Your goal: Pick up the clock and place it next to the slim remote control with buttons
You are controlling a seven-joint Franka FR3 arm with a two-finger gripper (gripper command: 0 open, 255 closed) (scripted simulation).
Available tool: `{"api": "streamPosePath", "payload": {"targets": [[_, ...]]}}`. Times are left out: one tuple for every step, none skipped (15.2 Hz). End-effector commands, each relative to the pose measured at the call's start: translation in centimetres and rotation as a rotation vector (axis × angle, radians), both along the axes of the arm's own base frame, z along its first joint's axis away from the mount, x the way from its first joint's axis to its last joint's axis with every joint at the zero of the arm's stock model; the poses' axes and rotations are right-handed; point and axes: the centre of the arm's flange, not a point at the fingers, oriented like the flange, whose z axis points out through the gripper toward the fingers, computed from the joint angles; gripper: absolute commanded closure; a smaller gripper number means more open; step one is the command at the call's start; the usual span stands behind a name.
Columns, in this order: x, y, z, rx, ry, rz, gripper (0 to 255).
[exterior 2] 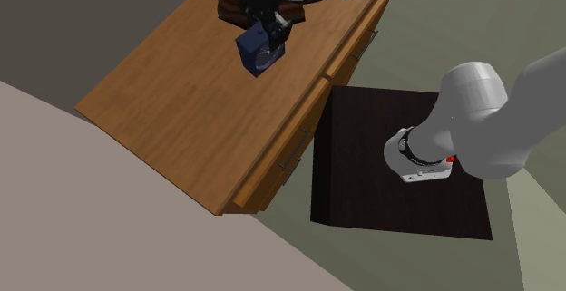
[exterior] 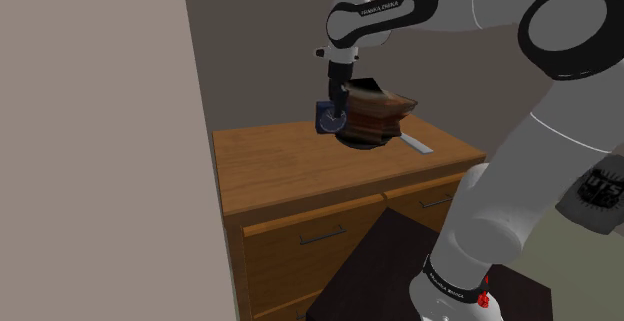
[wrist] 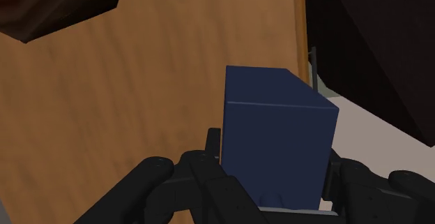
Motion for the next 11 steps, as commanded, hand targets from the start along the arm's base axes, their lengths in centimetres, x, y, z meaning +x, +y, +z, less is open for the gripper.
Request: {"api": "streamPosePath", "payload": {"targets": [[-1.7, -2.4, 0.1, 0.0, 0.0, 0.001, 255], [-2.5, -3.4, 0.1, 0.0, 0.0, 0.001, 255], [-3.4, -4.4, 0.1, 0.0, 0.0, 0.001, 255], [-4.2, -5.4, 0.1, 0.0, 0.0, 0.001, 255], [-5.0, -6.5, 0.1, 0.0, 0.0, 0.001, 255], [-5.8, -7.5, 0.1, 0.0, 0.0, 0.001, 255], [-6.7, -8.5, 0.1, 0.0, 0.0, 0.001, 255], [-7.5, -9.6, 0.1, 0.0, 0.0, 0.001, 255], [-8.3, -10.6, 0.1, 0.0, 0.0, 0.001, 255], [-9.2, -11.6, 0.1, 0.0, 0.0, 0.001, 255], [-10.0, -12.6, 0.1, 0.0, 0.0, 0.001, 255]]}}
